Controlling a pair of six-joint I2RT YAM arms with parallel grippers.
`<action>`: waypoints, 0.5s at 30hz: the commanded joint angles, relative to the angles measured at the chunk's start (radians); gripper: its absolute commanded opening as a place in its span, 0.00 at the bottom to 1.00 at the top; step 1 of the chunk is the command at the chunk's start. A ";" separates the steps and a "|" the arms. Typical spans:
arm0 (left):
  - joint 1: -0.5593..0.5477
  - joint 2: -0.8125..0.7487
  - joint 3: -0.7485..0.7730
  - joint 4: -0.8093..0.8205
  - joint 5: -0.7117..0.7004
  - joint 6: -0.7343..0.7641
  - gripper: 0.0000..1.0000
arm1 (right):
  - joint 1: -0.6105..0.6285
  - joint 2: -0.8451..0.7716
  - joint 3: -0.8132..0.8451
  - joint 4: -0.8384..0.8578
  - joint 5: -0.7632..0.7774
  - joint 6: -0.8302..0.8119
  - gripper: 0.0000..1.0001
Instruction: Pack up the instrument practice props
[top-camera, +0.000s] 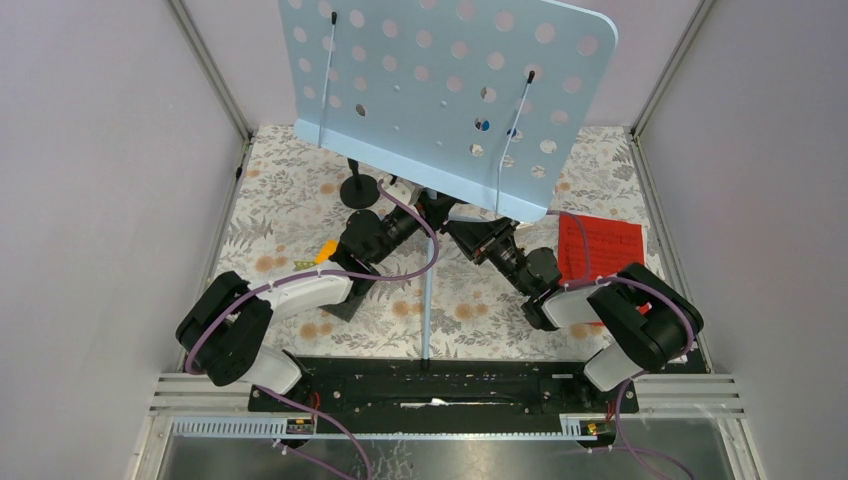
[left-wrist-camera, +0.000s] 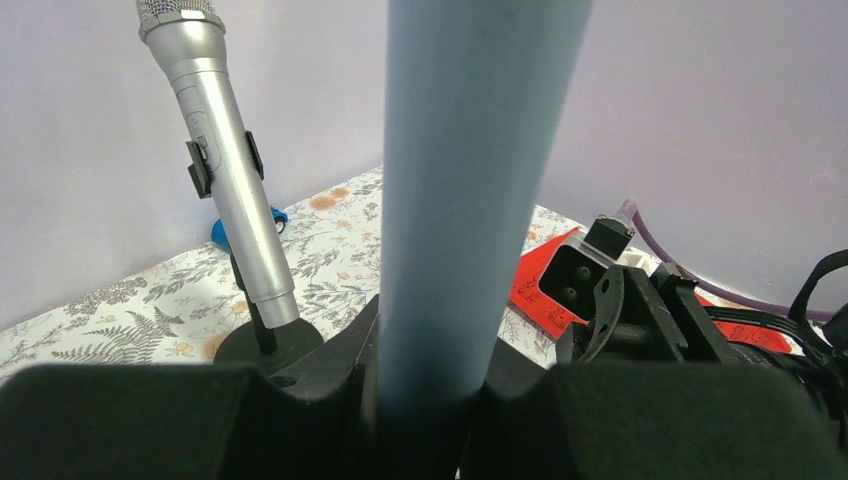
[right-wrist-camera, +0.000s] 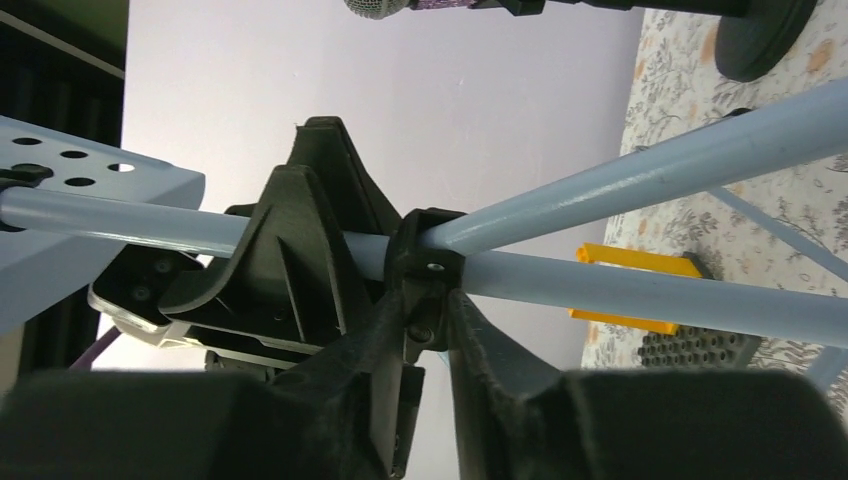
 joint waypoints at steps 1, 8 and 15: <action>0.023 0.085 -0.037 -0.280 -0.064 -0.152 0.00 | -0.005 0.021 0.038 0.106 -0.033 0.003 0.25; 0.023 0.088 -0.037 -0.282 -0.063 -0.151 0.00 | -0.006 0.063 0.065 0.138 -0.087 0.006 0.20; 0.023 0.091 -0.034 -0.285 -0.062 -0.149 0.00 | -0.007 0.077 0.075 0.147 -0.134 -0.002 0.25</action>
